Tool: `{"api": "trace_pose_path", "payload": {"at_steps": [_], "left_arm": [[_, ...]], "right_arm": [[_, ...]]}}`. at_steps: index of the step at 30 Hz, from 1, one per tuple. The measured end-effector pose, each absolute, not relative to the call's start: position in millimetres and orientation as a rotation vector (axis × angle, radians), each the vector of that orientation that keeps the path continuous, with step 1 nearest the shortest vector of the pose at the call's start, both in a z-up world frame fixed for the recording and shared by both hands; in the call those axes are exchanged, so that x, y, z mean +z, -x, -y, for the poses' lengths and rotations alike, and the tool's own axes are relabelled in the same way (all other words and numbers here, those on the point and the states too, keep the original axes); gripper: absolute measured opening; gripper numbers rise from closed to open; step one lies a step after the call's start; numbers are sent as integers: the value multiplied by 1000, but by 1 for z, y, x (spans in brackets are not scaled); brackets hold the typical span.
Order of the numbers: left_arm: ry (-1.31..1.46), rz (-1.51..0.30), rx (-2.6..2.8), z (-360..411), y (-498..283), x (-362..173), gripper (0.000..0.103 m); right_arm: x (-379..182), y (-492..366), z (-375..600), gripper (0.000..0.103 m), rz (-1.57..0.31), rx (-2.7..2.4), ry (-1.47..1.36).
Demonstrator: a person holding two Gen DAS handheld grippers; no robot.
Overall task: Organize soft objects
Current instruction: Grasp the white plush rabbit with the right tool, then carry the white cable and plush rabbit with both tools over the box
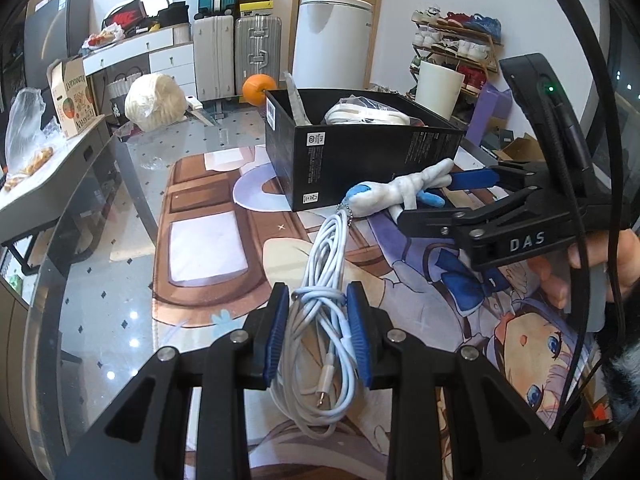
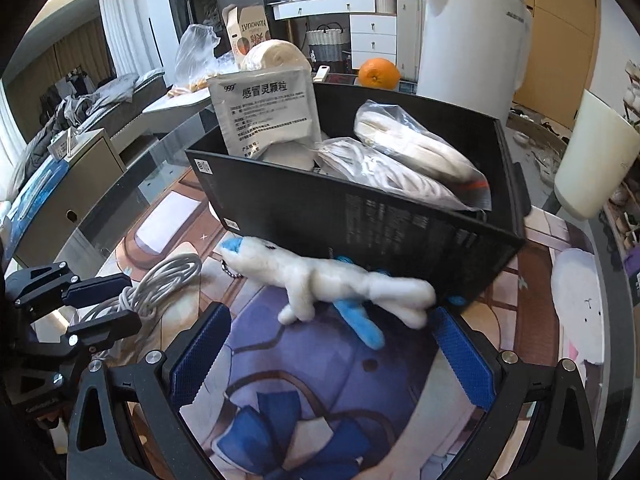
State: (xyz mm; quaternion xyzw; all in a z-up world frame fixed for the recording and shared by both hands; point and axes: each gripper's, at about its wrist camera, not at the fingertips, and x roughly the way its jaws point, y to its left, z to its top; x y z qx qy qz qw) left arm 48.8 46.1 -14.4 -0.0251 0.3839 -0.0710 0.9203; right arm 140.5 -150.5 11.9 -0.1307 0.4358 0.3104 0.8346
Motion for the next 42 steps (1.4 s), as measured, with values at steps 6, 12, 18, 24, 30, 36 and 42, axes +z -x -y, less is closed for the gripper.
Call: {"api": "trace_pose_path", "payload": {"at_steps": [6,12,18,24,30,36,42], "left_arm": [[81,-788,-153,-50,-49,-15,28],[92,-789,-158,-53,-51,-16,29],[97,-795,-158,-53,-51,-17,29],[102,-797,-159,-54,-51,-18,29],[102,-797,-159,-54,-51,-18,29],[101,-798,-158,-54,-51,-18,29],[97,-798,-157,-53,-50,-18,29]], "right_arm": [[19,-137,145,102,-895,683,281],[22,-135,144,102,-884,742,283],[21,-137,142,101,-881,709,317],[13,-140,135,80,-911,678,359],[12,-142,135,58,-929,676,355],[14,-141,142,43,-918,690,334],[16,-136,151,38,-912,711,304]]}}
